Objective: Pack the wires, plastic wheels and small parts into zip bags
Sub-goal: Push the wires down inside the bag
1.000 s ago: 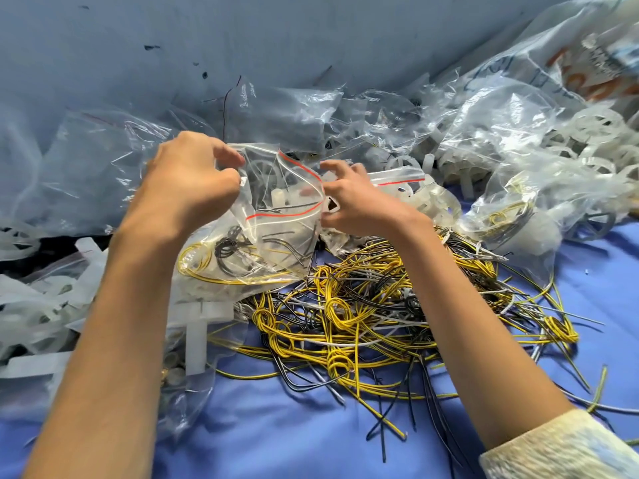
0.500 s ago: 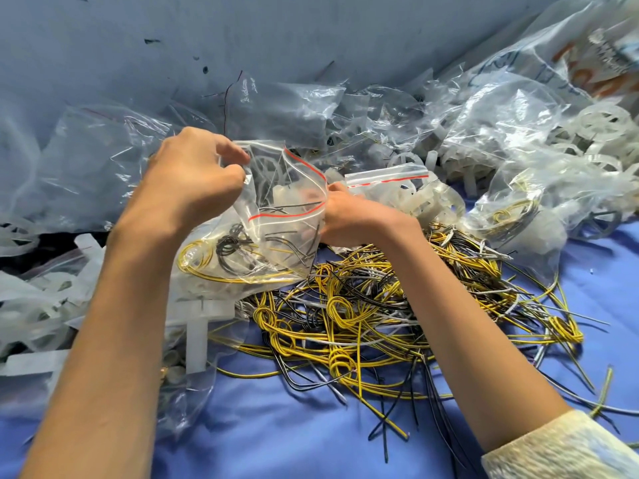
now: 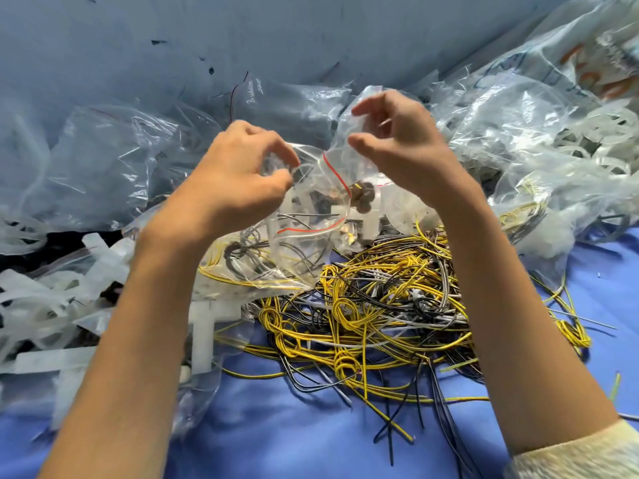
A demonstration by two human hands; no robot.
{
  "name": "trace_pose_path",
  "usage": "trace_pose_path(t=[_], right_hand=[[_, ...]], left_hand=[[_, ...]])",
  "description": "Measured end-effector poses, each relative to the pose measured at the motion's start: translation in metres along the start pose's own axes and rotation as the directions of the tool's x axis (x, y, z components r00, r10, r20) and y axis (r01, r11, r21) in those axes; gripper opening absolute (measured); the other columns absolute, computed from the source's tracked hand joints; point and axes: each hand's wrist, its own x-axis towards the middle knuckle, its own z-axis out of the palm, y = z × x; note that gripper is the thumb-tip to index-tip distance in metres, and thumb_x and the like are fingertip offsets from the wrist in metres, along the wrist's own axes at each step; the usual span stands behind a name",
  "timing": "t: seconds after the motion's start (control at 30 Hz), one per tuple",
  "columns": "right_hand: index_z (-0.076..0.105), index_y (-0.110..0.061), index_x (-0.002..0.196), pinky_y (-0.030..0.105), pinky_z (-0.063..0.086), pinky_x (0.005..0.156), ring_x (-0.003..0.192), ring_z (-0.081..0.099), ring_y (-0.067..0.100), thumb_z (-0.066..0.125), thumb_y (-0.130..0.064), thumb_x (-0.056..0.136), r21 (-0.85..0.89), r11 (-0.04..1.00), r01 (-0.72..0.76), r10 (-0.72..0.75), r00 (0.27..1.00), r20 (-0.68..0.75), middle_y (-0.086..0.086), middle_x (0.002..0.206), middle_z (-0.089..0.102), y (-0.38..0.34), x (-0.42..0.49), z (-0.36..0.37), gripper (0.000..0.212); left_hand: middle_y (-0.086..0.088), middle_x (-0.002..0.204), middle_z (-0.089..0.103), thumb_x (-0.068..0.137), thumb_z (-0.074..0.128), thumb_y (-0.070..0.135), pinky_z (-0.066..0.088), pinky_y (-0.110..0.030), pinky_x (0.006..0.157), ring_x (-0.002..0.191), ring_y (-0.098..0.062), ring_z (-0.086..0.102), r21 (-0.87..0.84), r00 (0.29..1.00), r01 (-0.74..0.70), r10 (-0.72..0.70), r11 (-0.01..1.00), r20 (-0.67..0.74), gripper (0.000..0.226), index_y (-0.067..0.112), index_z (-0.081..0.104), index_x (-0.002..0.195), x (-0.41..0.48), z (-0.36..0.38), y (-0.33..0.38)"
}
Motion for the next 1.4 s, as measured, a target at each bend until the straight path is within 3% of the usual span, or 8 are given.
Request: trace_pose_path(t=[0.17, 0.47, 0.67, 0.9, 0.97, 1.1, 1.2, 1.4], right_hand=[[0.061, -0.013, 0.1, 0.03, 0.055, 0.069, 0.068, 0.051, 0.008, 0.057, 0.002, 0.087, 0.458, 0.878, -0.141, 0.134, 0.99, 0.048, -0.002, 0.079, 0.05, -0.017, -0.006, -0.02, 0.021], [0.059, -0.007, 0.102, 0.019, 0.052, 0.05, 0.053, 0.055, 0.007, 0.039, 0.01, 0.088, 0.818, 0.521, -0.244, 0.037, 0.964, 0.265, 0.001, 0.087, 0.052, -0.035, -0.011, -0.036, 0.03], [0.052, -0.006, 0.087, 0.015, 0.05, 0.047, 0.059, 0.054, 0.011, 0.043, 0.002, 0.092, 0.89, 0.308, -0.335, 0.29, 0.925, 0.247, 0.006, 0.078, 0.045, -0.036, -0.007, -0.031, 0.013], [0.051, 0.005, 0.101, 0.023, 0.058, 0.073, 0.084, 0.054, 0.018, 0.038, 0.005, 0.09, 0.891, 0.271, -0.363, 0.267, 0.918, 0.293, 0.012, 0.096, 0.047, -0.04, -0.006, -0.024, 0.018], [0.051, 0.001, 0.108, 0.026, 0.053, 0.089, 0.086, 0.06, 0.018, 0.038, 0.004, 0.088, 0.856, 0.34, -0.39, 0.25, 0.915, 0.318, 0.011, 0.099, 0.047, -0.038, -0.005, -0.025, 0.024], [0.029, -0.016, 0.146, 0.02, 0.044, 0.088, 0.113, 0.054, 0.012, 0.067, -0.014, 0.084, 0.365, 0.867, -0.341, 0.253, 0.93, 0.267, 0.004, 0.125, 0.052, -0.03, -0.005, -0.025, 0.073], [0.015, -0.021, 0.152, 0.03, 0.047, 0.096, 0.117, 0.056, 0.012, 0.074, -0.04, 0.061, 0.266, 0.894, -0.362, 0.222, 0.871, 0.438, 0.003, 0.139, 0.049, -0.022, -0.012, -0.023, 0.111], [0.061, -0.004, 0.118, 0.03, 0.039, 0.082, 0.088, 0.056, 0.013, 0.072, -0.034, 0.069, 0.261, 0.935, -0.241, 0.041, 0.804, 0.593, 0.006, 0.097, 0.062, -0.02, -0.016, -0.025, 0.058]], left_hand=[[0.005, 0.12, 0.046, 0.088, 0.062, 0.038, 0.027, -0.016, 0.089, 0.12, -0.01, 0.042, -0.17, 0.983, -0.079, 0.049, 0.982, -0.177, 0.03, 0.027, 0.056, 0.116, -0.001, 0.016, 0.021], [0.019, 0.102, 0.07, 0.061, 0.068, 0.065, 0.047, -0.02, 0.082, 0.094, 0.006, 0.064, -0.506, 0.981, 0.009, 0.09, 0.862, 0.171, 0.083, 0.031, 0.046, 0.134, -0.003, 0.017, 0.018], [0.026, 0.109, 0.063, 0.055, 0.063, 0.075, 0.037, -0.009, 0.08, 0.104, 0.014, 0.054, -0.248, 0.985, -0.079, 0.113, 0.966, 0.127, 0.073, 0.043, 0.053, 0.12, -0.009, 0.016, 0.026], [0.0, 0.091, 0.071, 0.07, 0.053, 0.046, 0.049, -0.037, 0.086, 0.095, -0.024, 0.063, -0.074, 0.99, -0.093, 0.085, 0.993, -0.111, 0.041, 0.019, 0.065, 0.097, -0.007, 0.029, 0.034], [0.003, 0.09, 0.07, 0.075, 0.058, 0.039, 0.049, -0.03, 0.082, 0.092, -0.02, 0.062, -0.133, 0.995, -0.061, 0.05, 0.989, -0.086, 0.029, 0.02, 0.066, 0.095, -0.005, 0.027, 0.031], [0.002, 0.087, 0.07, 0.079, 0.057, 0.024, 0.048, -0.021, 0.071, 0.079, -0.015, 0.064, -0.398, 0.998, -0.044, 0.022, 0.916, -0.06, 0.017, 0.02, 0.062, 0.095, -0.002, 0.023, 0.027], [0.01, 0.085, 0.064, 0.093, 0.046, 0.015, 0.044, -0.015, 0.074, 0.077, -0.005, 0.06, -0.445, 0.986, -0.082, 0.009, 0.892, -0.164, 0.016, 0.02, 0.058, 0.102, 0.0, 0.023, 0.025], [0.014, 0.085, 0.062, 0.098, 0.048, 0.024, 0.042, -0.017, 0.074, 0.081, -0.004, 0.057, -0.469, 0.978, -0.103, 0.004, 0.877, -0.207, 0.009, 0.025, 0.057, 0.099, 0.0, 0.023, 0.023]])
